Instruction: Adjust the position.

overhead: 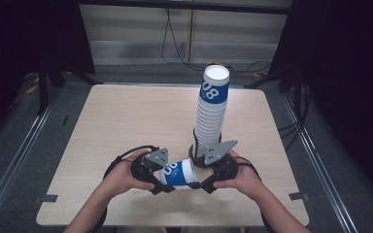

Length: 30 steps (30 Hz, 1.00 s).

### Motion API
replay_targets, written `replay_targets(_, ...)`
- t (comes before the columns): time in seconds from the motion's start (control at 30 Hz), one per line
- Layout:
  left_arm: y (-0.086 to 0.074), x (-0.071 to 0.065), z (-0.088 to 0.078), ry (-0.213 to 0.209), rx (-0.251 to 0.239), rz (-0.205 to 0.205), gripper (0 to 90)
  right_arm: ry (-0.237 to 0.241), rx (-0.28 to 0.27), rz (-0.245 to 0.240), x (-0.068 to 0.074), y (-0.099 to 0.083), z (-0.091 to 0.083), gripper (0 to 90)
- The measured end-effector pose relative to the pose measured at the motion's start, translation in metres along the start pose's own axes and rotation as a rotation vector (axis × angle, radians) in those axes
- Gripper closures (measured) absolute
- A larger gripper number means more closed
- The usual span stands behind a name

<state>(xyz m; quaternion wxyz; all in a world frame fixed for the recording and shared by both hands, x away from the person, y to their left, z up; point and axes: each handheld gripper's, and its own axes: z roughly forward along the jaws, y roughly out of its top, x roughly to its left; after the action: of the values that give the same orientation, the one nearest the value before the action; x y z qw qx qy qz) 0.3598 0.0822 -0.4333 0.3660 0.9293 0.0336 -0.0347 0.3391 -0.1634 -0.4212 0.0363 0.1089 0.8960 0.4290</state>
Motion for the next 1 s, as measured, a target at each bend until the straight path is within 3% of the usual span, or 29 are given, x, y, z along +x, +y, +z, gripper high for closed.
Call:
replay_targets(0.1, 0.0009, 0.0009, 0.0003, -0.007, 0.028, 0.013, 29.2, -0.004, 0.004, 0.001, -0.0004, 0.0003, 0.0, 22.7)
replay_targets(0.17, 0.0009, -0.0008, 0.0019, 0.013, 0.017, 0.0, 26.5, -0.005, 0.01, 0.004, -0.0004, 0.0004, 0.0002, 22.8)
replay_targets(0.2, 0.002, 0.0, 0.0003, -0.002, 0.036, -0.003, 24.9, -0.01, 0.018, 0.002, -0.0005, 0.0003, 0.0002, 23.0)
replay_targets(0.27, 0.0016, -0.0011, 0.0012, 0.013, 0.013, -0.016, 24.4, -0.008, 0.028, -0.002, -0.0005, 0.0, 0.0007, 23.2)
replay_targets(0.8, -0.0007, -0.0034, 0.0047, 0.048, 0.117, -0.028, 21.1, -0.028, 0.107, -0.029, -0.0009, -0.001, -0.0005, 24.1)
replay_targets(1.0, -0.0055, -0.0018, 0.0027, 0.058, 0.137, -0.058, 19.3, -0.048, 0.134, -0.032, -0.0007, 0.0006, -0.003, 24.0)
